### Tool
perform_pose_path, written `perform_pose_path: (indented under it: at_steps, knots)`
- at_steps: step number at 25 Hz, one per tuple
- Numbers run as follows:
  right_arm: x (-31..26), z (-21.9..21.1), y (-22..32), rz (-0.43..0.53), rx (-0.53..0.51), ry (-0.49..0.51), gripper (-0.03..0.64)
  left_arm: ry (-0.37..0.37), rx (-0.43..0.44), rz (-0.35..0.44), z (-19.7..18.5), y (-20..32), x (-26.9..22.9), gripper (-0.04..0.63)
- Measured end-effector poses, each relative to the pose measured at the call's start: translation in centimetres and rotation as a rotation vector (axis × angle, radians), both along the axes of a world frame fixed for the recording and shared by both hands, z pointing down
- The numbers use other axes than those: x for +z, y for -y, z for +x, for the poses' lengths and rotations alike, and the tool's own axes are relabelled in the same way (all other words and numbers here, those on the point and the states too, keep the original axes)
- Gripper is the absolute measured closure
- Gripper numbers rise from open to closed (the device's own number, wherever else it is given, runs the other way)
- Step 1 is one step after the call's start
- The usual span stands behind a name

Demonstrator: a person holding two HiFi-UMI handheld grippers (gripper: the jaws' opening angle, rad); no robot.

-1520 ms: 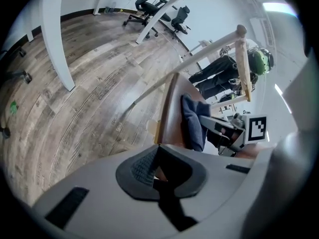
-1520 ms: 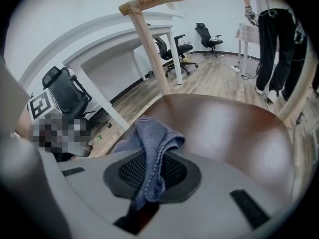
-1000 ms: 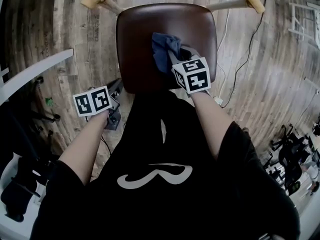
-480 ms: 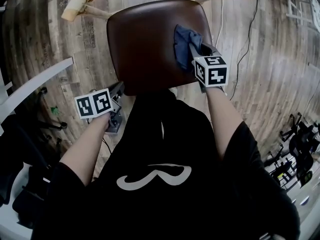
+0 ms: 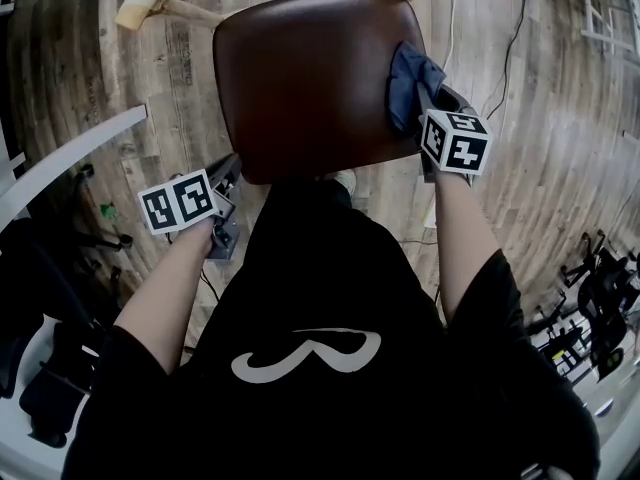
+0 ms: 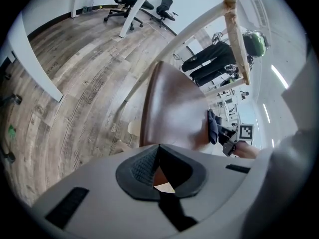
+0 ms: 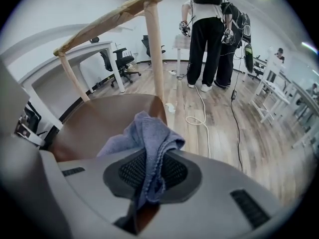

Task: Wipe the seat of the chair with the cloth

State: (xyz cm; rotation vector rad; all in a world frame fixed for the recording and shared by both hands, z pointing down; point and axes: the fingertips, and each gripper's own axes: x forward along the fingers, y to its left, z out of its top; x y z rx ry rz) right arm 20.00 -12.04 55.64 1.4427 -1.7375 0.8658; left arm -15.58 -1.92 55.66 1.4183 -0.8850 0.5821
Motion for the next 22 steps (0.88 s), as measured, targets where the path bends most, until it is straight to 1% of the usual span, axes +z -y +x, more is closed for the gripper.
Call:
perform_pose_path:
  at_steps: [3, 6, 11, 15, 17, 20, 22]
  knots:
    - [-0.2, -0.1, 0.1, -0.012, 0.01, 0.011, 0.561, 0.016, -0.032, -0.002, 0.0, -0.7, 0.1, 0.581]
    - [-1.2, -0.7, 0.2, 0.01, -0.003, 0.044, 0.561, 0.025, -0.082, -0.012, 0.4, -1.8, 0.2, 0.581]
    - [-3.8, -1.5, 0.1, 0.08, -0.037, 0.098, 0.561, 0.004, -0.106, 0.039, 3.2, -3.5, -0.5, 0.581]
    - [-5.7, -1.9, -0.6, 0.112, -0.107, 0.123, 0.561, -0.018, -0.188, 0.055, 5.5, -5.2, -1.1, 0.581]
    - [-6.3, -2.2, -1.2, 0.115, -0.148, 0.125, 0.561, -0.03, -0.215, 0.06, 6.4, -6.3, -1.4, 0.581]
    - [-6.8, -3.2, -2.1, 0.114, -0.207, 0.132, 0.561, -0.04, -0.243, 0.058, 7.0, -8.5, -1.5, 0.581]
    - [-7.0, -4.2, -2.6, 0.116, -0.231, 0.151, 0.561, -0.037, -0.26, 0.042, 6.9, -10.2, -1.0, 0.581]
